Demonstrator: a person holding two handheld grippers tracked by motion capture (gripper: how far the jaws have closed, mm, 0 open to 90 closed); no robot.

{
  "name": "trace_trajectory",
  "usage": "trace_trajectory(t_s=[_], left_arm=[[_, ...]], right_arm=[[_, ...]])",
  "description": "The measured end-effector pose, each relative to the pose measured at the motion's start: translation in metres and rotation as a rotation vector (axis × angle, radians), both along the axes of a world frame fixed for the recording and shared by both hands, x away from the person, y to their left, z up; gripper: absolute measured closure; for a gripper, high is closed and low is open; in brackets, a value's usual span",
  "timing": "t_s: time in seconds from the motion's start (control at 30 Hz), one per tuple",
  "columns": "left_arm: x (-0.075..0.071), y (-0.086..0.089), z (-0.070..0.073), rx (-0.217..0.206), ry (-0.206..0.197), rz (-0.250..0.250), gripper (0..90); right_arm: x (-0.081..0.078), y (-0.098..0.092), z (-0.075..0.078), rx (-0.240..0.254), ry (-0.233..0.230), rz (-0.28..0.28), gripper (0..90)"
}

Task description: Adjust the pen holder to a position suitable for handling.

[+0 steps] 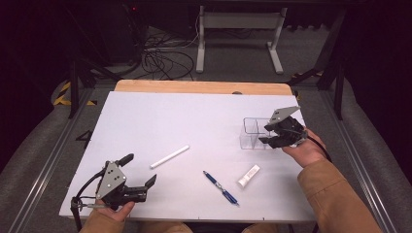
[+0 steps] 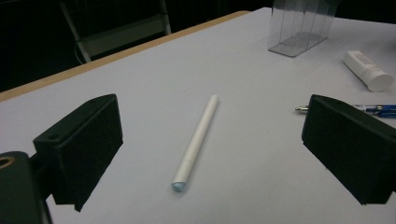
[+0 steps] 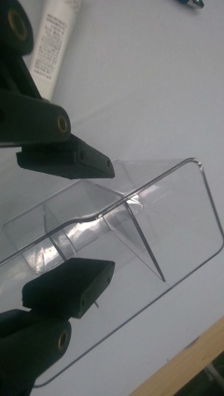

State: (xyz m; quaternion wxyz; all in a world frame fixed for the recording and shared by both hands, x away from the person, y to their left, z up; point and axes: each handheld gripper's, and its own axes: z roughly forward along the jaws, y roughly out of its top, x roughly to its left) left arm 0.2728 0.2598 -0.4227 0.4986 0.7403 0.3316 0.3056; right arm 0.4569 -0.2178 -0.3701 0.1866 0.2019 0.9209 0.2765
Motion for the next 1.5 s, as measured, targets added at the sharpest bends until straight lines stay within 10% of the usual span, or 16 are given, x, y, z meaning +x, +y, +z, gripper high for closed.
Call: trace_trajectory(t_s=[0.77,1.5], left_arm=[[0.001,0.000,-0.001,0.001,0.005,0.000,6.3],[0.002,0.000,-0.001,-0.004,0.010,0.002,6.5]], right_arm=[[0.015,0.019,-0.018,-0.151,0.077,0.091,67.7],[0.014,0.031,-0.010,-0.239,0.056,0.212,84.1]])
